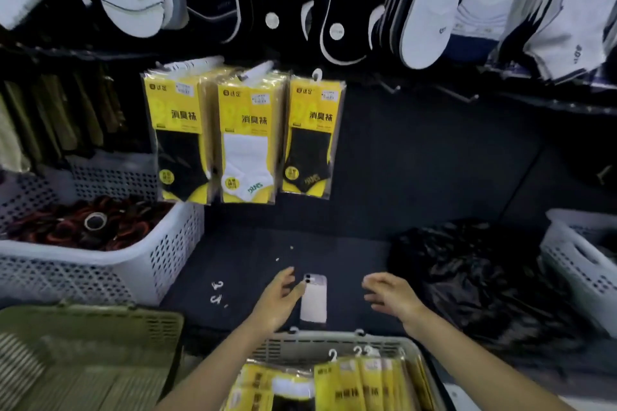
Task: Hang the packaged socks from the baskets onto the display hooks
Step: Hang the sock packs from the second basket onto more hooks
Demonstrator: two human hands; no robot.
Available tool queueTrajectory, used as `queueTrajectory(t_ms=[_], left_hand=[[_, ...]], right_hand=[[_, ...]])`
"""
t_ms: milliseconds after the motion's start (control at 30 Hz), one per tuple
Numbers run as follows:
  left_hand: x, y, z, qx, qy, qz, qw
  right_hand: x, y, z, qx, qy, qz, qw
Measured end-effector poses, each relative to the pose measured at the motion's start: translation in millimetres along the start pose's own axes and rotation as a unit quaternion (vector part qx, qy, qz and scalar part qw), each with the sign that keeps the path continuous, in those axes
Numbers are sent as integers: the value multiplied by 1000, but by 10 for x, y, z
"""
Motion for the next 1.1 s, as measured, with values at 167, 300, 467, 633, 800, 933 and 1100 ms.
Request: queueTrajectory(t_ms=[167,300,467,633,800,933,1100], left_hand=[[515,-802,-449,-42,-58,59,996],[803,-1179,-734,-81,-125,113,982],[1006,-1393,-941,-104,-205,155,961],[1139,-1425,-1018,-52,-191,160,967],[1165,-1367,-987,6,-139,171,975],[1022,-1114,-785,56,-31,162,985],[781,-393,-519,142,34,49,988]], right_hand=[[109,1041,109,104,18,-74,992],[167,1771,203,122,28,-144,982],[278,1922,86,136,11,-100,986],[416,1976,-235,97,-92,-134,982],[361,1859,-357,43,-70,-99,992],[419,1439,-356,-9,-86,-30,996],[519,930,-347,-84,-111,41,989]])
Point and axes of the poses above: each hand's wrist, its own x-axis away from the middle knuckle, its own z-axis out of the back of the hand, y = z × x, the point moved 5 cm from there along -x, towards the middle knuckle, and after that the axes turned 8 degrees about -z, right-handed, at the moved point
